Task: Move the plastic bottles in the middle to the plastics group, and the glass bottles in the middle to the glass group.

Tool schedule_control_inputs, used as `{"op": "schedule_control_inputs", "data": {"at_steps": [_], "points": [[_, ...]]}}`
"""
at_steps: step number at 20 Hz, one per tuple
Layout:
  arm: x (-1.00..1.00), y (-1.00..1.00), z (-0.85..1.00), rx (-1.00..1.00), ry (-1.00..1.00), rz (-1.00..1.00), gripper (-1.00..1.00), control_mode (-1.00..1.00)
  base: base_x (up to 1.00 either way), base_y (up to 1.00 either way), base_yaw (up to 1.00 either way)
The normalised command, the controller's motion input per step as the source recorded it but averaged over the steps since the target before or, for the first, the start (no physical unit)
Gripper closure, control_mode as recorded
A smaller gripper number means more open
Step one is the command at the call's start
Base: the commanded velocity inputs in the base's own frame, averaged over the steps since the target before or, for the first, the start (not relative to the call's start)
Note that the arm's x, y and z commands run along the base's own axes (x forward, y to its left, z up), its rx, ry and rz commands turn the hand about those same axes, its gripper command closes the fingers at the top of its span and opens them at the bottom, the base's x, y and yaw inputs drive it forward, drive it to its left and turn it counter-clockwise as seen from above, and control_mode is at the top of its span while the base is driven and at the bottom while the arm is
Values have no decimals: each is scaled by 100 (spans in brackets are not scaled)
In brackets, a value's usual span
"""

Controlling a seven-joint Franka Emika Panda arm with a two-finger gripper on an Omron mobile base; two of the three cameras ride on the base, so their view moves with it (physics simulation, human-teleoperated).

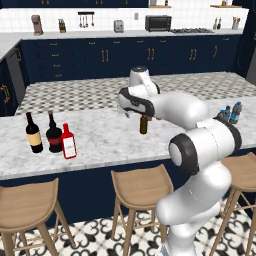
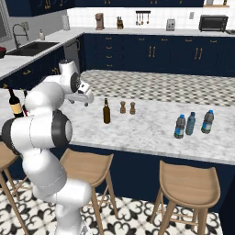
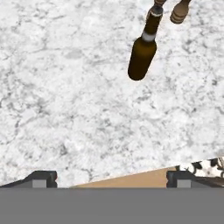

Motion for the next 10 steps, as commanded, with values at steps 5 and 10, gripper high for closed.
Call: {"op": "schedule_control_inputs", "data": {"at_steps": [5, 10], "points": [[13, -68, 2, 0, 4, 26, -100, -100, 0, 0, 0], [27, -33, -7, -1, 0, 48, -100, -100, 0, 0, 0]]}}
